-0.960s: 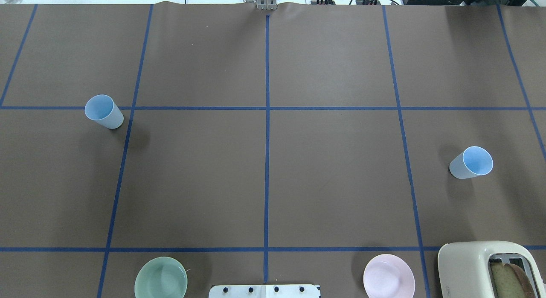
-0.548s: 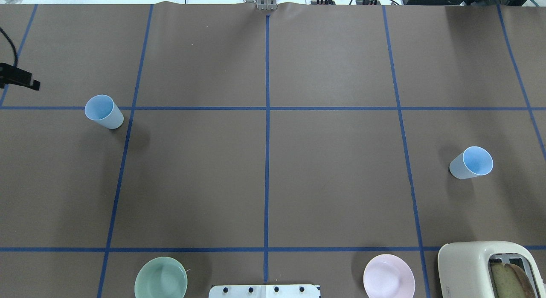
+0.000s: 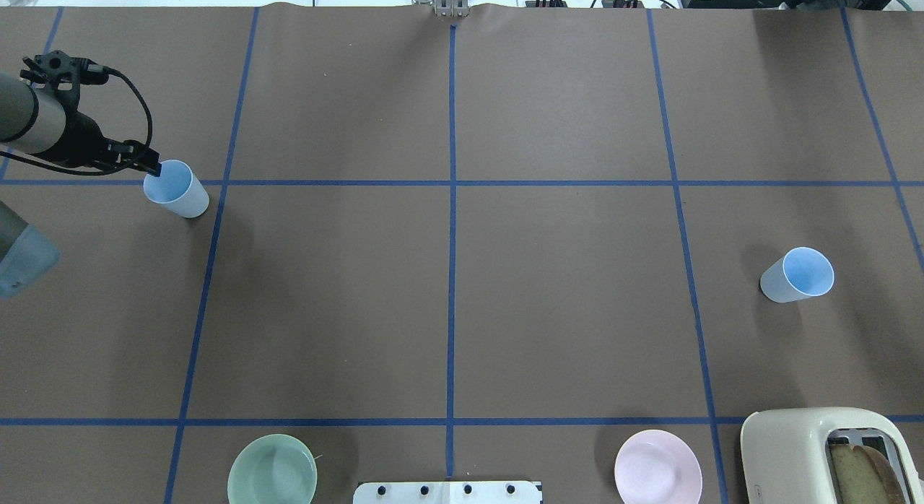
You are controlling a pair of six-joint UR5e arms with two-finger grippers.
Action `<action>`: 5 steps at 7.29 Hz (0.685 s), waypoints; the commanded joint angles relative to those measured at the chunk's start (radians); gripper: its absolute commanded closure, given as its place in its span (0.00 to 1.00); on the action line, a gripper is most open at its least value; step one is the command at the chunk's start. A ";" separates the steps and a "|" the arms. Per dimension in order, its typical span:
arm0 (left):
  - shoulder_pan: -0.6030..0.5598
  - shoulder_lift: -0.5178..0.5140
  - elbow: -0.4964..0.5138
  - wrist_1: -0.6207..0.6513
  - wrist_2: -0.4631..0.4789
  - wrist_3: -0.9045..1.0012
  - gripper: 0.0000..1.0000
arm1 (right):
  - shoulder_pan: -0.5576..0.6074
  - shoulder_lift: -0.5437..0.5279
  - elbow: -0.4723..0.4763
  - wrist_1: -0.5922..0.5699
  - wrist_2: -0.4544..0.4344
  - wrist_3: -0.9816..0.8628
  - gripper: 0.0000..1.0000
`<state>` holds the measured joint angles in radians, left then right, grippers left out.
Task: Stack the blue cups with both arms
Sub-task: 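Reach the left gripper to the light-blue cup and grasp its rim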
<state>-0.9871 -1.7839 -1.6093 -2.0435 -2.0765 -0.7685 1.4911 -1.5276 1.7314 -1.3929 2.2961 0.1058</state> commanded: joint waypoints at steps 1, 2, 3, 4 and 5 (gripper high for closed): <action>0.048 -0.008 0.014 -0.003 0.047 0.002 0.69 | 0.000 0.000 -0.001 0.000 -0.007 0.000 0.00; 0.048 -0.008 0.012 -0.003 0.047 0.002 0.82 | -0.002 0.000 -0.003 0.000 -0.007 0.000 0.00; 0.048 -0.006 0.003 -0.003 0.047 0.002 1.00 | -0.002 0.000 -0.001 0.000 -0.007 0.000 0.00; 0.048 -0.005 -0.036 -0.006 0.033 0.000 1.00 | -0.002 0.001 -0.003 0.000 -0.007 0.000 0.00; 0.047 -0.005 -0.103 0.024 -0.006 -0.012 1.00 | 0.000 0.003 -0.003 0.000 -0.007 0.000 0.00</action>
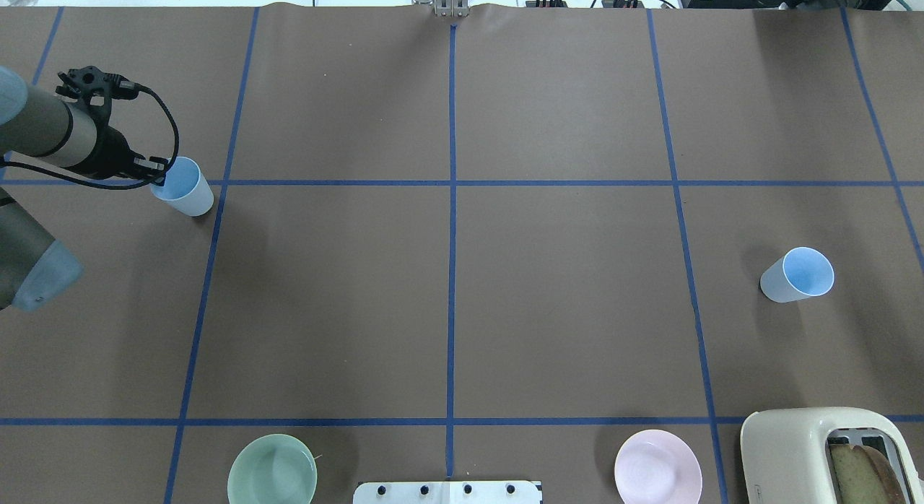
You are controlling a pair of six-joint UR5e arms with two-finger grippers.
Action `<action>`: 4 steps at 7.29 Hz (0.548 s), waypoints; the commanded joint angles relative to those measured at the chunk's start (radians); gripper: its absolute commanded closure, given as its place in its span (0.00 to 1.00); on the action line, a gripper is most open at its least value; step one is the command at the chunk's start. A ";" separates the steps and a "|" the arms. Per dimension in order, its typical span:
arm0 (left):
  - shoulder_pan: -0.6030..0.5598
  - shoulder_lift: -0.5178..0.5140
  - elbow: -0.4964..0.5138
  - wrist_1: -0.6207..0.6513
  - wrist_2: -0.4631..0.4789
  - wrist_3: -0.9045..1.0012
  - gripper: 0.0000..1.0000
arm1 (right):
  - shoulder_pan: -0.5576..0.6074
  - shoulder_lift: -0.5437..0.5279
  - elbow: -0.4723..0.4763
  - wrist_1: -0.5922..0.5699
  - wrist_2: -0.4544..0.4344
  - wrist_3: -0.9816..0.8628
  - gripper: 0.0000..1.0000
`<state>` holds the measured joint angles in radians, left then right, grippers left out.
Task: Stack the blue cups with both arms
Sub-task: 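Reach the left gripper to the light-blue cup and grasp its rim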
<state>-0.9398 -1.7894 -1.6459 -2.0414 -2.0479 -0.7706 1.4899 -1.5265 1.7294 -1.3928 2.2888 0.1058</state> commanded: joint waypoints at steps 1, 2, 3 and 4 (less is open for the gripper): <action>0.000 -0.027 -0.139 0.109 -0.049 -0.016 1.00 | 0.000 0.003 -0.001 0.000 0.001 0.000 0.00; 0.001 -0.103 -0.184 0.242 -0.044 -0.045 1.00 | 0.000 0.003 0.001 0.000 0.003 0.003 0.00; 0.027 -0.210 -0.186 0.312 -0.034 -0.171 1.00 | 0.000 0.003 0.001 0.000 0.003 0.011 0.00; 0.100 -0.273 -0.184 0.329 0.000 -0.261 1.00 | 0.001 0.005 0.001 0.000 0.003 0.014 0.00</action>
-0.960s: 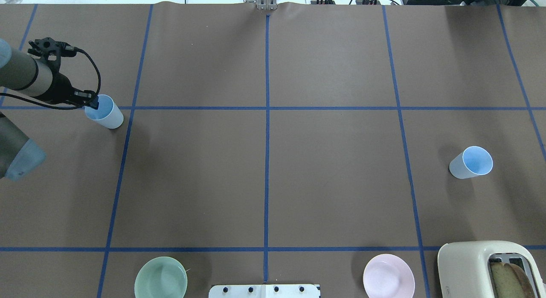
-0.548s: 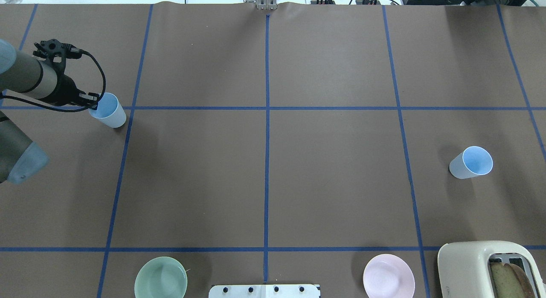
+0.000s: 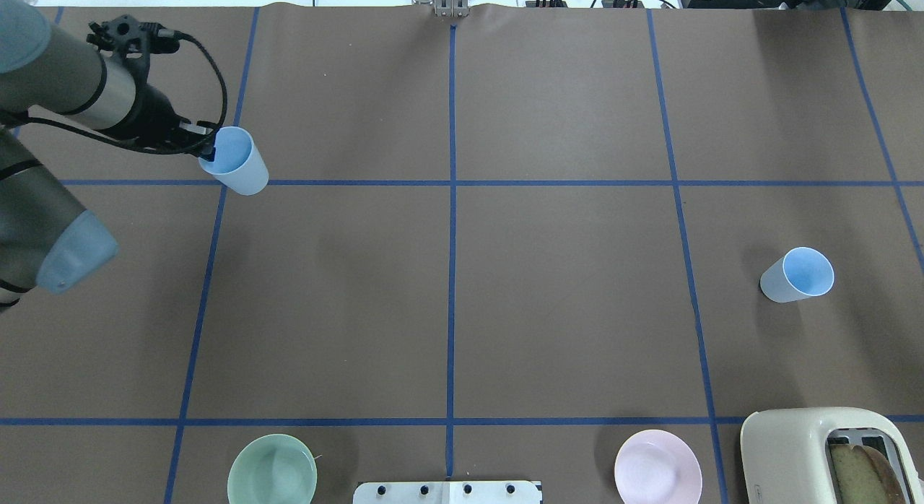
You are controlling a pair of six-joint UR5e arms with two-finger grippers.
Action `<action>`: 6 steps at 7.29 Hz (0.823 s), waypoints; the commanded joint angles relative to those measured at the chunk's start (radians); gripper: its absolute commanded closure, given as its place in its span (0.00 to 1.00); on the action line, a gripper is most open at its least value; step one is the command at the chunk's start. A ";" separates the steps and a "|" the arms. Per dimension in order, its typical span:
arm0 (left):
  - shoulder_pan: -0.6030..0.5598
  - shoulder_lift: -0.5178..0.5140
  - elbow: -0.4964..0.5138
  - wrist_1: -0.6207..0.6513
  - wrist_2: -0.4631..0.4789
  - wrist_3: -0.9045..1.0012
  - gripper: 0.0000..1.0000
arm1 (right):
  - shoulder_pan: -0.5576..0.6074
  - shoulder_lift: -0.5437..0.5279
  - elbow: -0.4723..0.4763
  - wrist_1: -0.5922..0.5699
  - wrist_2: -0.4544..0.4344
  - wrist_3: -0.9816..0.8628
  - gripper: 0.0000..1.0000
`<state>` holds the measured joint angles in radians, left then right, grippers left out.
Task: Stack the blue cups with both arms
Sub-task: 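Carry the light-blue cup with the left gripper to the table center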
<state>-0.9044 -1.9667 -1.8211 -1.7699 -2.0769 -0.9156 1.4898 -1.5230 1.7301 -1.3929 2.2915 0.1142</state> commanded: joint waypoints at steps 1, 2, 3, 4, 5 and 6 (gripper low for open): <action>0.176 -0.154 -0.001 0.061 0.169 -0.174 1.00 | 0.000 0.003 0.000 0.000 0.000 0.012 0.00; 0.265 -0.232 0.041 0.078 0.245 -0.216 1.00 | 0.000 0.004 -0.001 0.000 0.000 0.016 0.00; 0.307 -0.300 0.102 0.083 0.271 -0.260 1.00 | 0.000 0.004 -0.001 0.000 0.000 0.021 0.00; 0.364 -0.334 0.146 0.083 0.332 -0.262 1.00 | 0.000 0.006 -0.001 0.000 0.000 0.022 0.00; 0.419 -0.343 0.155 0.081 0.384 -0.264 1.00 | 0.000 0.006 -0.001 0.000 0.000 0.024 0.00; 0.444 -0.340 0.155 0.083 0.389 -0.262 1.00 | 0.000 0.006 -0.001 0.000 0.000 0.024 0.00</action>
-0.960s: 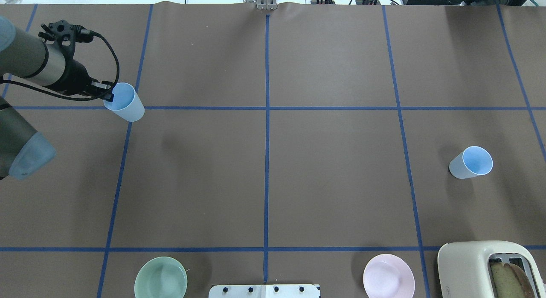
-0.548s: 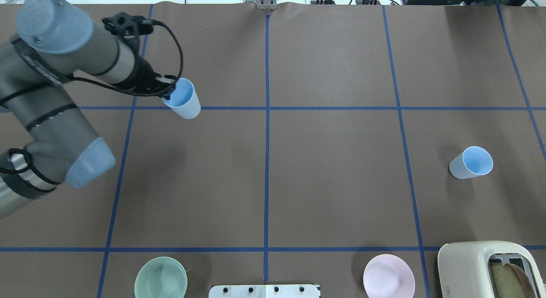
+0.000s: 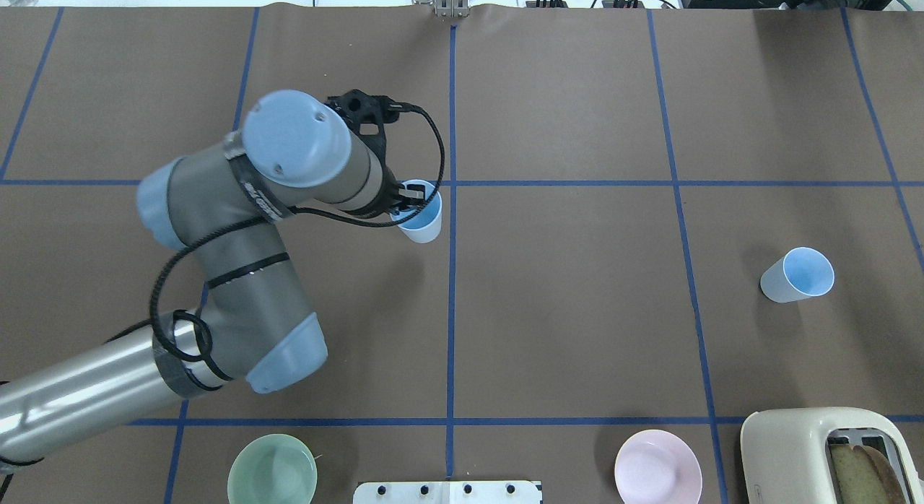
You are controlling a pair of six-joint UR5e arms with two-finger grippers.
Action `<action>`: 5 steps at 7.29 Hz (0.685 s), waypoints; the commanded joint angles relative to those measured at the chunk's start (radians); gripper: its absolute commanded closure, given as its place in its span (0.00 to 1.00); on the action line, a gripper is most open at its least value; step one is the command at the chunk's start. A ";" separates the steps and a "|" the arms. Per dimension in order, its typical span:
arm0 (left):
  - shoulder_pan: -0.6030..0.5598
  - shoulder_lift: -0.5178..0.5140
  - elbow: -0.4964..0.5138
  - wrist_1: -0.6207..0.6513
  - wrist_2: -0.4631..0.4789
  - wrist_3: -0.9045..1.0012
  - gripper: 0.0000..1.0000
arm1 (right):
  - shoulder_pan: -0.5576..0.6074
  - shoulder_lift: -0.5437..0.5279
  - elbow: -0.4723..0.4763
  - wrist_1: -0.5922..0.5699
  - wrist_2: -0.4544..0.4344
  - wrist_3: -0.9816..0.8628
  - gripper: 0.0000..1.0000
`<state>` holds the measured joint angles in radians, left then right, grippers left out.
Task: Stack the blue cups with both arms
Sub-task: 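Carry the light-blue cup with the left gripper to the table center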
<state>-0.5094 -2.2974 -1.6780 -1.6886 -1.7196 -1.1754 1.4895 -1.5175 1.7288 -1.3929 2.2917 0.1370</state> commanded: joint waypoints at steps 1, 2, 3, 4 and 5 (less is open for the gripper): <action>0.070 -0.007 0.017 0.001 0.053 -0.003 1.00 | 0.000 0.000 0.000 0.000 0.002 0.003 0.00; 0.086 -0.007 0.033 0.001 0.083 0.000 1.00 | -0.002 0.000 0.000 0.000 0.002 0.003 0.00; 0.089 -0.007 0.040 0.001 0.087 0.000 1.00 | 0.000 0.000 0.001 0.000 0.002 0.004 0.00; 0.089 -0.007 0.041 0.000 0.086 0.003 0.91 | 0.000 0.000 0.001 0.000 0.002 0.012 0.00; 0.089 -0.008 0.041 0.000 0.087 0.005 0.45 | 0.000 -0.001 0.001 0.000 0.003 0.013 0.00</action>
<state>-0.4219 -2.3045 -1.6389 -1.6884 -1.6352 -1.1728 1.4893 -1.5173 1.7301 -1.3929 2.2937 0.1463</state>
